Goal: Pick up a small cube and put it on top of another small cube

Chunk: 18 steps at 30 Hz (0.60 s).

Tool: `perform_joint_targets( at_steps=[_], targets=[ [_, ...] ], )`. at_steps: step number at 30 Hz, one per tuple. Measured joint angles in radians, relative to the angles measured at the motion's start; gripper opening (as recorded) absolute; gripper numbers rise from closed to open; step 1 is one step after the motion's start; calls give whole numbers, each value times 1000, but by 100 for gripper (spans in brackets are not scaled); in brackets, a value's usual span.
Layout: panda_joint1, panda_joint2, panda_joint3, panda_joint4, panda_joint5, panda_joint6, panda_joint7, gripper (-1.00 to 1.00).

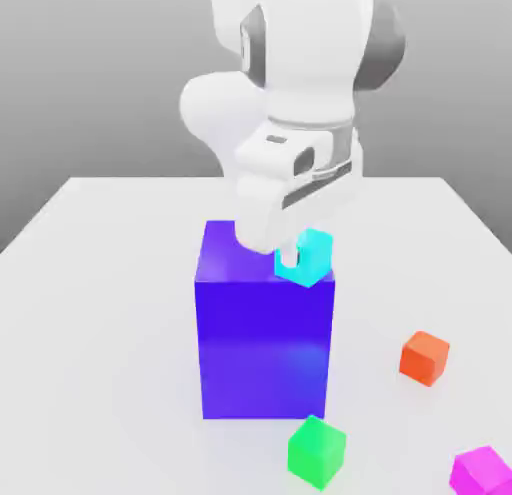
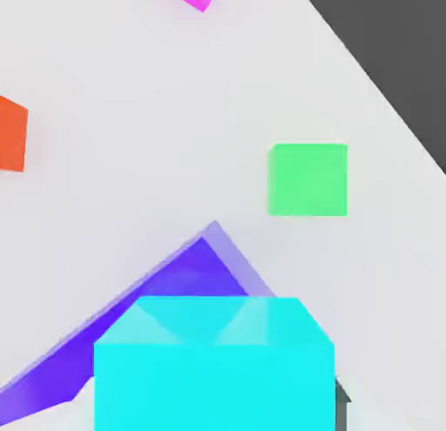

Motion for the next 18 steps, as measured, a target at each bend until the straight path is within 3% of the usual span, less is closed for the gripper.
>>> perform_joint_targets(
  at_steps=[6, 18],
  targets=[
    [-6, -105, 18, 88, 8, -193, 15, -100],
    [-85, -347, 197, -46, 136, -299, 533, -100]
  ],
)
